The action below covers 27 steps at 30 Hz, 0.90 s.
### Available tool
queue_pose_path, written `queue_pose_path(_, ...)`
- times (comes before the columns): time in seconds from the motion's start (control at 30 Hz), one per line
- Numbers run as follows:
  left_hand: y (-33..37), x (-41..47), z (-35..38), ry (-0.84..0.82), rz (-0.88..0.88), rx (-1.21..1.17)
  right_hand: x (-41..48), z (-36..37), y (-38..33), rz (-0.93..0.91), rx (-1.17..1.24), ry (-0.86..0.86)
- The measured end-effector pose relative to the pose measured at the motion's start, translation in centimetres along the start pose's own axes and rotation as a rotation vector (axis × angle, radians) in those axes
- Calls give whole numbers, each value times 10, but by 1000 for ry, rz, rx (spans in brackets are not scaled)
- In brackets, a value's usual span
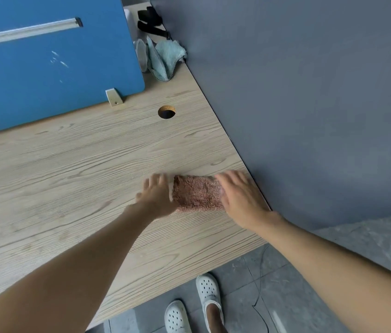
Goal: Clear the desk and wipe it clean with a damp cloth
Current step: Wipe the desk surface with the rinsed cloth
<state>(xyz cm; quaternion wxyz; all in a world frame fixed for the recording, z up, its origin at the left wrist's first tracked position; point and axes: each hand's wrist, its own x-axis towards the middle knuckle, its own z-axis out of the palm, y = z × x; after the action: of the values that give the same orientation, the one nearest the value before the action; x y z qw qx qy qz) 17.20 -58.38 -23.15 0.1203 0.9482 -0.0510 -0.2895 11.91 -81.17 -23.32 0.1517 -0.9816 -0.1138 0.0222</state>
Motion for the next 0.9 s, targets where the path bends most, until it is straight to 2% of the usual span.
queue_pose_path(0.07,-9,0,8,-121,49,155,14,10,2,-220,-98,-152)
queue_pose_path(0.13,-15,1,11,-119,71,192,29,20,2,-351,-194,-277)
queue_pose_path(0.23,-22,0,17,-55,45,188,35,42,12,-450,-261,-323)
queue_pose_path(0.3,-22,1,21,-27,23,197,26,55,22,-400,-256,-338)
queue_pose_path(0.37,-21,3,23,-15,15,215,12,62,27,-288,-247,-279)
queue_pose_path(0.53,-21,1,21,-8,16,254,-29,65,24,224,-130,-123)
queue_pose_path(0.63,-15,-2,18,-23,25,301,-55,66,11,428,-95,-80)
queue_pose_path(0.73,-3,2,11,-58,22,358,-61,57,5,390,-182,-20)
queue_pose_path(0.83,16,14,1,-76,22,295,-49,55,24,158,-223,-21)
queue_pose_path(0.9,23,23,-5,-77,69,254,-42,58,38,85,-231,-69)
